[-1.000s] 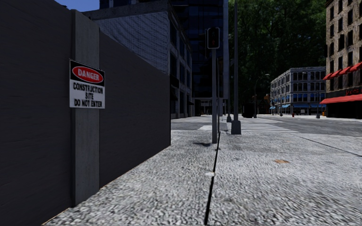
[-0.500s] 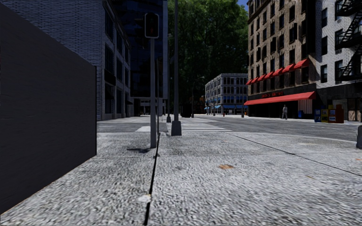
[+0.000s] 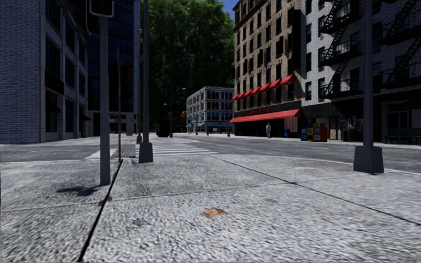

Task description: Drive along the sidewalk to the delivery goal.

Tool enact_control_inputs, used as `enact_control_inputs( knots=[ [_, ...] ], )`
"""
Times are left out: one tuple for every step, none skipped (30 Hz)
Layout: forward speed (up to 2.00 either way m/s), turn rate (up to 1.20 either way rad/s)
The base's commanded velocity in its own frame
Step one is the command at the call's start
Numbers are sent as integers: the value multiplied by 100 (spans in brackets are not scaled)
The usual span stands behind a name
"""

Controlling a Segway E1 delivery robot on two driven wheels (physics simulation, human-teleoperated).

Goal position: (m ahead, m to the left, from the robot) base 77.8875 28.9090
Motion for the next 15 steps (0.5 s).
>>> enact_control_inputs(
  knots=[
    [200, 0],
    [200, 0],
    [200, 0],
    [200, 0],
    [200, 0],
    [200, 0],
    [200, 0],
    [200, 0],
    [200, 0],
    [200, 0],
    [200, 0],
    [200, 0],
    [200, 0],
    [200, 0],
    [200, 0]
  ],
)
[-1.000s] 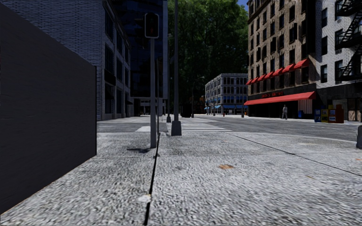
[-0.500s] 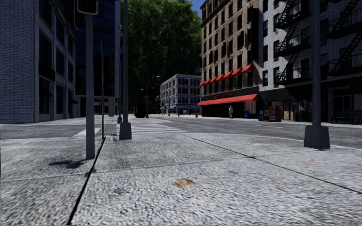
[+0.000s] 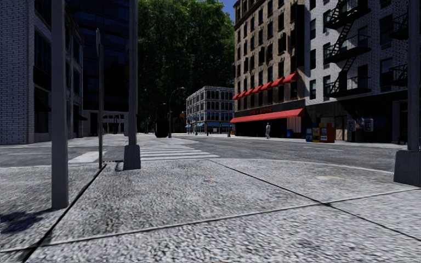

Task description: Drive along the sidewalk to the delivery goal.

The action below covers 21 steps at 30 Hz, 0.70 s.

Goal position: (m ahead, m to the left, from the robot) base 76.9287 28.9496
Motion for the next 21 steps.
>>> enact_control_inputs(
  knots=[
    [200, 0],
    [200, 0],
    [200, 0],
    [200, 0],
    [200, 0],
    [200, 0],
    [200, 0],
    [200, 0],
    [200, 0],
    [200, 0],
    [200, 0],
    [200, 0],
    [200, 0],
    [200, 0],
    [200, 0],
    [200, 0],
    [200, 0],
    [200, 0],
    [200, 0],
    [200, 0],
    [200, 0]
  ],
)
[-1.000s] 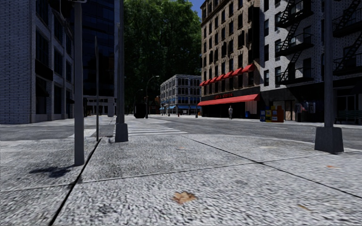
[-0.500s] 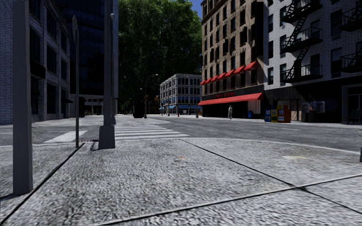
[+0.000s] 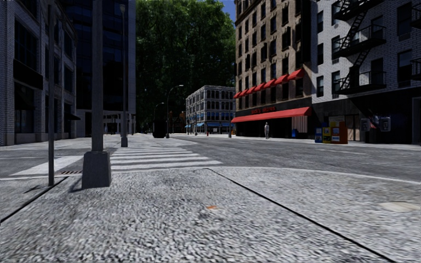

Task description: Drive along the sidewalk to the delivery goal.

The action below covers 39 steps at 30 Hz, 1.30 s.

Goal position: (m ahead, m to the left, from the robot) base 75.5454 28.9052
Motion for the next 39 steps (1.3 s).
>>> enact_control_inputs(
  knots=[
    [200, 0],
    [200, 0],
    [200, 0],
    [200, 0],
    [200, 0],
    [200, 0],
    [200, 0],
    [200, 0],
    [200, 3],
    [200, 10],
    [200, 18],
    [200, 18],
    [200, 29],
    [200, 37],
    [200, 37],
    [200, 39],
    [200, 40],
    [200, 40],
    [200, 40],
    [200, 41],
    [200, 41],
    [200, 41],
    [200, 41],
    [200, 41],
    [200, 41],
    [200, 41],
    [200, 41],
    [200, 41],
    [200, 41],
    [200, 41],
    [200, 41],
    [200, 41],
    [200, 41],
    [200, 41],
    [200, 41],
    [200, 41],
    [200, 41],
    [200, 41],
    [200, 41]
  ],
)
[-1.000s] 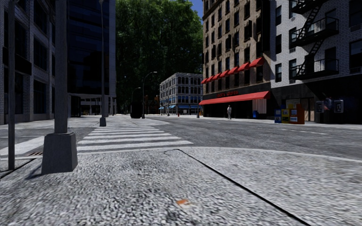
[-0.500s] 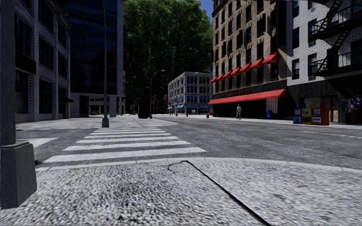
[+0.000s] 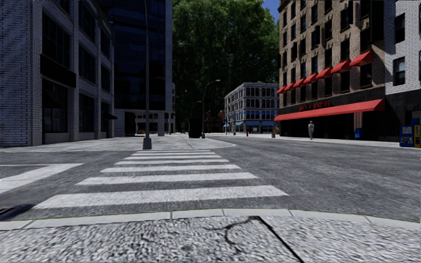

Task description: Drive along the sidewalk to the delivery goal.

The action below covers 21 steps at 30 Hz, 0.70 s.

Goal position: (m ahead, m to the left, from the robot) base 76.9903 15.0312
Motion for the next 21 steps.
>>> enact_control_inputs(
  knots=[
    [200, 41],
    [200, 41],
    [200, 41],
    [200, 41],
    [200, 41],
    [200, 41],
    [200, 41],
    [200, 41],
    [200, 41],
    [200, 41],
    [200, 41],
    [200, 41],
    [200, 41],
    [200, 36],
    [200, 21],
    [200, 15],
    [200, 15],
    [200, 14],
    [200, 0],
    [200, 0],
    [200, 0]
  ],
)
